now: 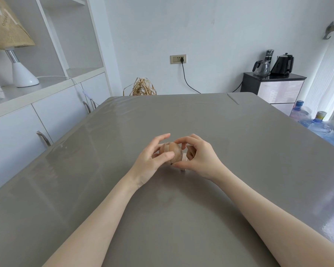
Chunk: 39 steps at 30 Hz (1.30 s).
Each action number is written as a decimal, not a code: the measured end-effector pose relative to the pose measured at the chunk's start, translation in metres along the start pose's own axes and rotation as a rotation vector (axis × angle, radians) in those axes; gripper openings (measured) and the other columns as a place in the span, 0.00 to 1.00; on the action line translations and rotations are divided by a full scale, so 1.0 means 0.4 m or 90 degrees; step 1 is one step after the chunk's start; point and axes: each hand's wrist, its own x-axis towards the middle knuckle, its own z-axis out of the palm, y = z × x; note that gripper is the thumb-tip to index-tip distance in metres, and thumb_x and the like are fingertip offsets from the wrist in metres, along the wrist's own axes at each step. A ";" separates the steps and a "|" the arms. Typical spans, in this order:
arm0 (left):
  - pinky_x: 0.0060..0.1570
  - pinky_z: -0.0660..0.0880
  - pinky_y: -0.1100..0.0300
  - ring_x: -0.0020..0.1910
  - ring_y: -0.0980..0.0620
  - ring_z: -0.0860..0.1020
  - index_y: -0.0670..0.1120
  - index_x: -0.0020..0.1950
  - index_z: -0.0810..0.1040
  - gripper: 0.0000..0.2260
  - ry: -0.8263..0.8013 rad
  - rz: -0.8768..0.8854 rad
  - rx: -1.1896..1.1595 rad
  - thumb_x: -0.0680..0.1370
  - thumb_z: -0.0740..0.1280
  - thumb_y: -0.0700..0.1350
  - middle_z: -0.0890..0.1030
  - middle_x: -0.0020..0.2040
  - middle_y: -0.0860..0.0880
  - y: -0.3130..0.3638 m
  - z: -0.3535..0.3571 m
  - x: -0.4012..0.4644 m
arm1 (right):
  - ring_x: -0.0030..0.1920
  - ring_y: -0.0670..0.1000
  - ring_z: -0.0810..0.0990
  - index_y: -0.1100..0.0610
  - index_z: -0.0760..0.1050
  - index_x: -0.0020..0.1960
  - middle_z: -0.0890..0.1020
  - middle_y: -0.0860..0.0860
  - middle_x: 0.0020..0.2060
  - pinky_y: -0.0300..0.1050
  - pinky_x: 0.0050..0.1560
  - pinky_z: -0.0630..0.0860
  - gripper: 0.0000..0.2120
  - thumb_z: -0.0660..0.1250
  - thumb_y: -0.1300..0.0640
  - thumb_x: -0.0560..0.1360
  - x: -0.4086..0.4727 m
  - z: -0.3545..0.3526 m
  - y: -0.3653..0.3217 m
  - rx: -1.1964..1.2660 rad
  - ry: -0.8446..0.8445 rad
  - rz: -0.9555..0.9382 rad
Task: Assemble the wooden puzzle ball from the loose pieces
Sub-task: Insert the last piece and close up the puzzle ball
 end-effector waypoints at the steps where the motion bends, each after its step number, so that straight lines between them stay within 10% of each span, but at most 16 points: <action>1: 0.64 0.72 0.52 0.59 0.52 0.78 0.59 0.67 0.70 0.29 0.012 -0.013 -0.007 0.67 0.70 0.58 0.80 0.58 0.51 -0.001 -0.002 0.003 | 0.27 0.43 0.67 0.50 0.77 0.51 0.72 0.48 0.42 0.31 0.32 0.67 0.22 0.79 0.62 0.61 -0.001 0.001 -0.001 -0.002 0.002 -0.014; 13: 0.47 0.74 0.69 0.47 0.59 0.81 0.51 0.58 0.77 0.19 0.091 0.024 0.063 0.69 0.77 0.43 0.83 0.51 0.53 0.002 0.002 0.001 | 0.27 0.44 0.67 0.45 0.73 0.52 0.72 0.50 0.43 0.30 0.33 0.66 0.23 0.74 0.64 0.64 -0.005 0.002 0.005 -0.037 0.005 -0.066; 39: 0.52 0.75 0.68 0.57 0.61 0.76 0.54 0.57 0.75 0.27 0.154 0.173 0.158 0.62 0.80 0.38 0.79 0.54 0.58 0.008 0.019 -0.010 | 0.24 0.48 0.67 0.49 0.70 0.65 0.80 0.53 0.39 0.35 0.24 0.65 0.20 0.68 0.51 0.74 0.004 -0.008 -0.029 0.353 -0.039 0.254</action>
